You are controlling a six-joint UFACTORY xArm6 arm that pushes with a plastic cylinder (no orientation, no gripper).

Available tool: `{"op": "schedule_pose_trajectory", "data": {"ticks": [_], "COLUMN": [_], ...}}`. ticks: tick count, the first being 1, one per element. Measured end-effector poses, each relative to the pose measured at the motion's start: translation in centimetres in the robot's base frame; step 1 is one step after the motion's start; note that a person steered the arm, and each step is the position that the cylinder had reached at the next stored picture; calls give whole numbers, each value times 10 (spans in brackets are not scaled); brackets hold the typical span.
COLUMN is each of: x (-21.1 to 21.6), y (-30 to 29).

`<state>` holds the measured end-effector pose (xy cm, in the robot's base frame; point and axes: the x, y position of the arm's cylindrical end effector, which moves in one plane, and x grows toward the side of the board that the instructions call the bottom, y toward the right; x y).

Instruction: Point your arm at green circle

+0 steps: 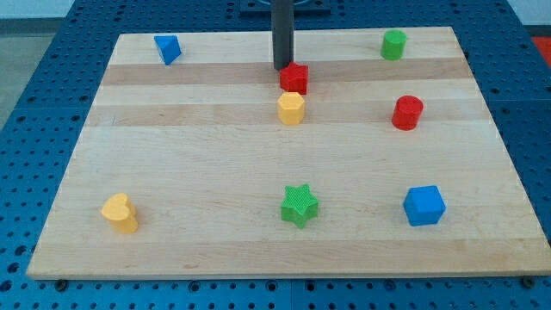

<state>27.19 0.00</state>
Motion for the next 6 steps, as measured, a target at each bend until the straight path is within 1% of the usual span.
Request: {"op": "schedule_pose_trajectory", "data": {"ticks": [1,4,6], "x": [-23,-69,-73], "y": [23,118,176]}}
